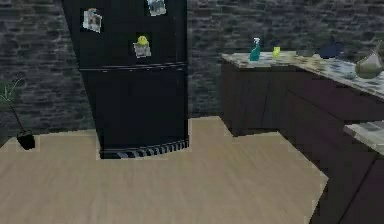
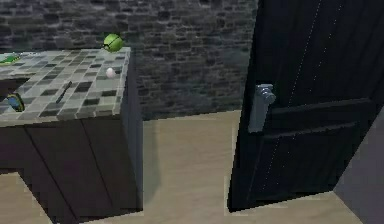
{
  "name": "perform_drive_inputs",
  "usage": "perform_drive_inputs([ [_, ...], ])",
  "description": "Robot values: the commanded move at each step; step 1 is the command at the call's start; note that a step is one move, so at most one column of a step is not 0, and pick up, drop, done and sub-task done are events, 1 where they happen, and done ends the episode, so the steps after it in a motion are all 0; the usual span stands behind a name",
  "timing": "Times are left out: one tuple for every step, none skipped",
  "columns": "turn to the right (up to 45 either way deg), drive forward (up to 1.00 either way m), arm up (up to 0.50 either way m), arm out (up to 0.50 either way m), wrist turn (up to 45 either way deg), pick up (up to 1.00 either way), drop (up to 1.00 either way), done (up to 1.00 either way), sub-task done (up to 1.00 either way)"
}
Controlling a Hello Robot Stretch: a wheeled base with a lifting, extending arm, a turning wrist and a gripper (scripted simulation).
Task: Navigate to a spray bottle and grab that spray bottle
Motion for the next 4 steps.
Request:
perform_drive_inputs([
  [0.0, 1.00, 0.00, 0.00, 0.0, 0.00, 0.00, 0.00, 0.00],
  [-6.0, 0.00, 0.00, 0.00, 0.0, 0.00, 0.00, 0.00, 0.00],
  [0.0, 0.20, 0.00, 0.00, 0.0, 0.00, 0.00, 0.00, 0.00],
  [-45.0, 0.00, 0.00, 0.00, 0.0, 0.00, 0.00, 0.00, 0.00],
])
